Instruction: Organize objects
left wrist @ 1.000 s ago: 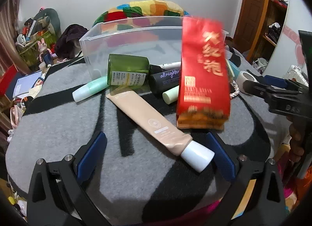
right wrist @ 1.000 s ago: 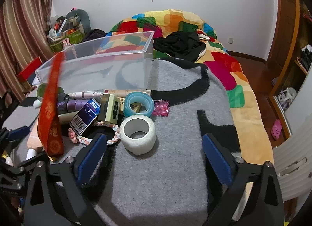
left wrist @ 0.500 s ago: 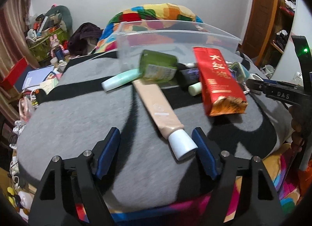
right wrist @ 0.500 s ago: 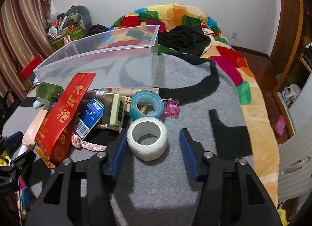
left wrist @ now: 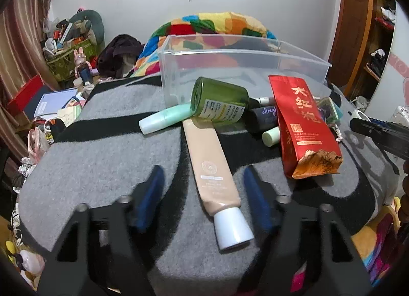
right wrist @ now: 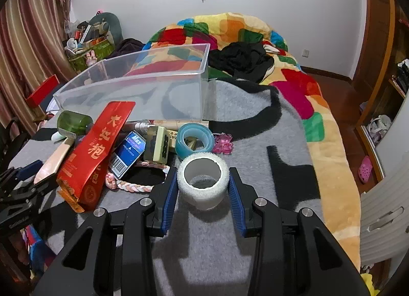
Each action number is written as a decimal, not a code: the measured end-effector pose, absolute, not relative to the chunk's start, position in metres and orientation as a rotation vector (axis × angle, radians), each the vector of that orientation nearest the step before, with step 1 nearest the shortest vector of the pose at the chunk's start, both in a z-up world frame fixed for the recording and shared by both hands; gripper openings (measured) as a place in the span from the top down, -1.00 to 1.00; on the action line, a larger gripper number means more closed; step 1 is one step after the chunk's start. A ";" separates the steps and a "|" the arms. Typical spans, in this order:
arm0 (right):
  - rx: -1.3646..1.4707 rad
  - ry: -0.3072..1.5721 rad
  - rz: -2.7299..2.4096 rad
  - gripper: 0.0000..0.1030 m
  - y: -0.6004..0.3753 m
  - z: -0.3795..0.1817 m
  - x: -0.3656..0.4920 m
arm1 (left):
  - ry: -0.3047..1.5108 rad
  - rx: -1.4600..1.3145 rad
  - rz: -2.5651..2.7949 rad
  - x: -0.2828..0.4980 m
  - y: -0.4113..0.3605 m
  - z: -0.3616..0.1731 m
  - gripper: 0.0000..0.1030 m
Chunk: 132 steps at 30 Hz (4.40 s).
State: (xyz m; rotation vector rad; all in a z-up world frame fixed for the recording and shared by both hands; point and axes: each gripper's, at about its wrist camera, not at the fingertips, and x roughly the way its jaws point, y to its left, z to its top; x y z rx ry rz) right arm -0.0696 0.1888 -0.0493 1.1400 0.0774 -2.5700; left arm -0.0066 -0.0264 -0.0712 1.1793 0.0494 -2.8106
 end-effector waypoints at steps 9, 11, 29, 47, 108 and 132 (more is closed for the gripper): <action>1.090 0.095 -2.557 0.33 0.180 -0.038 -0.053 | 0.141 1.159 -2.876 0.022 -0.040 -0.064 0.61; 1.077 0.097 -2.553 0.33 0.178 -0.034 -0.049 | 0.150 1.152 -2.876 0.029 -0.043 -0.061 0.62; 0.942 0.099 -2.535 0.33 0.153 0.005 -0.045 | 0.185 0.937 -3.018 0.027 -0.054 0.000 0.99; 0.990 0.085 -2.498 0.33 0.144 -0.007 -0.067 | 0.334 1.045 -2.734 0.079 -0.115 -0.036 -0.18; 1.051 0.142 -2.417 0.33 0.116 -0.020 -0.048 | 0.230 1.589 -2.538 0.160 -0.148 -0.133 -0.01; 1.004 0.101 -2.422 0.33 0.118 -0.011 -0.048 | 0.365 1.304 -2.661 0.151 -0.158 -0.068 0.61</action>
